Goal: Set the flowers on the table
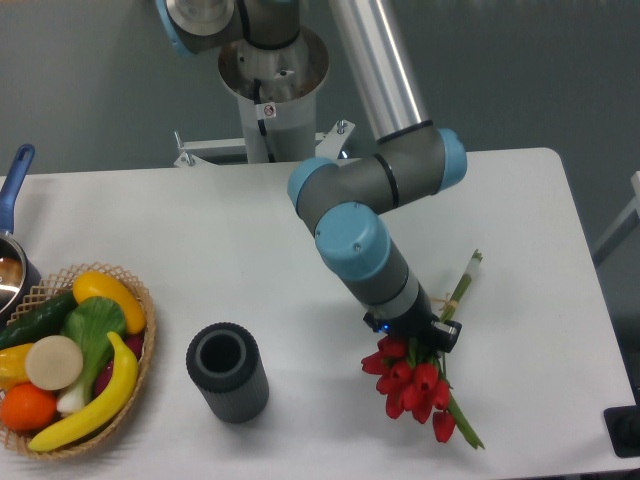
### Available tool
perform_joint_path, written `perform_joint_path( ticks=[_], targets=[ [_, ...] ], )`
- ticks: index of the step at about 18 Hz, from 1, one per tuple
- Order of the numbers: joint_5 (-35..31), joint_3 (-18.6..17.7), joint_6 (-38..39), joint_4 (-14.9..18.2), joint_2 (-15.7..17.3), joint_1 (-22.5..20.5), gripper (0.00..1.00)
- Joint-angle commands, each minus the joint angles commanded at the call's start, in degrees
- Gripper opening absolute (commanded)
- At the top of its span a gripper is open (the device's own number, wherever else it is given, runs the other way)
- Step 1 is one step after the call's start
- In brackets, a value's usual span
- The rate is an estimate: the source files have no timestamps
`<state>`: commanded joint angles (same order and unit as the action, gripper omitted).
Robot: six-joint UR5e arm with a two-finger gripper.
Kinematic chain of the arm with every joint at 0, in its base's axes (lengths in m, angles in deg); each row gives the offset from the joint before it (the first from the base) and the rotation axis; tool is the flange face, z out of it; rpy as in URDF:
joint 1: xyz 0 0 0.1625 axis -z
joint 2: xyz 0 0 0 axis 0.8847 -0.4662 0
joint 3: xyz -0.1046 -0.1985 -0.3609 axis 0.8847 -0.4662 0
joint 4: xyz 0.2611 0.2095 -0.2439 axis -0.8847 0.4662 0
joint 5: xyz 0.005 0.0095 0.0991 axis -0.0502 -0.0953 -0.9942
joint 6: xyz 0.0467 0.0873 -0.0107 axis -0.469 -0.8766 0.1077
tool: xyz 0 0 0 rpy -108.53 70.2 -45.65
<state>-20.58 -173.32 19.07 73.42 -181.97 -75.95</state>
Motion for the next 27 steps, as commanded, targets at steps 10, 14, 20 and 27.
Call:
perform_joint_path(
  ticks=[10,14,20,27],
  targets=[
    [-0.88,-0.17,0.0,0.0,-0.18,0.09,1.0],
    [0.09,0.61,-2.44,0.35,5.87,-0.44,1.0],
    [9.28,2.1,-6.68,5.25,11.94,-5.96,1.0],
    [25.3,9.57,-16.94,28.1,17.92,-16.77,1.0]
  ],
)
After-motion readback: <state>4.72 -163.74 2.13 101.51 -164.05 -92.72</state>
